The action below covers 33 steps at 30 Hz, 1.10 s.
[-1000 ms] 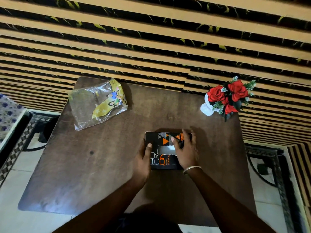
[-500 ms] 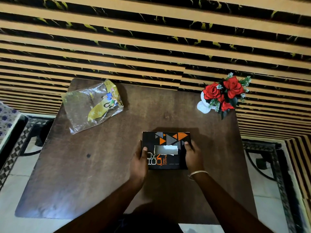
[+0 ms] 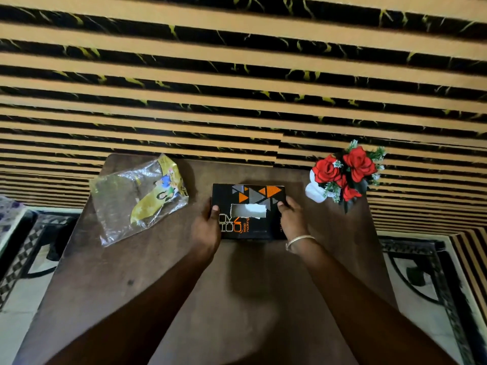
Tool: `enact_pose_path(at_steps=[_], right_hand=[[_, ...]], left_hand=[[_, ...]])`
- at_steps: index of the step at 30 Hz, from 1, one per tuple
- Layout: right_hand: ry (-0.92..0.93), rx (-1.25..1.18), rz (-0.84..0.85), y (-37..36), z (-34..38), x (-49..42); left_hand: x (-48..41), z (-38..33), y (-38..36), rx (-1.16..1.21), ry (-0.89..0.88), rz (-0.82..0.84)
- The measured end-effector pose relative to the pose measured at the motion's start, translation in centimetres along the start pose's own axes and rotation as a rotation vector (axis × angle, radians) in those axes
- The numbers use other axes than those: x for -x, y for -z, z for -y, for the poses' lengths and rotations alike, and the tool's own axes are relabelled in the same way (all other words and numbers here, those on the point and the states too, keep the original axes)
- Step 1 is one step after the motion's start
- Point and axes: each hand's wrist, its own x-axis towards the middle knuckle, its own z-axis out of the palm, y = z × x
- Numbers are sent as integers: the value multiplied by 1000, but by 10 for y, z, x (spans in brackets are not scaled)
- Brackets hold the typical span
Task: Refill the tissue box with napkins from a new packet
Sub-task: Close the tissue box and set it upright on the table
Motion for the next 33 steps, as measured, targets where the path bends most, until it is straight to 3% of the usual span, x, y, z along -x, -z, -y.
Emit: enact_pose_path(at_steps=[4,12,20,33], right_hand=[[4,-39,-25,-11,31,-37],[4,-34,-53,-38,70,-95],[18,3,-66,-58,65,-127],[70,109,-42,-61,53,-126]], left_hand=[[-52,-26,-11,-24,-56,-1],[-104,-77,-22,54,44,14],[-143,-69,-24,-8,109,-15],[-145,-58,-22,-158,27,-63]])
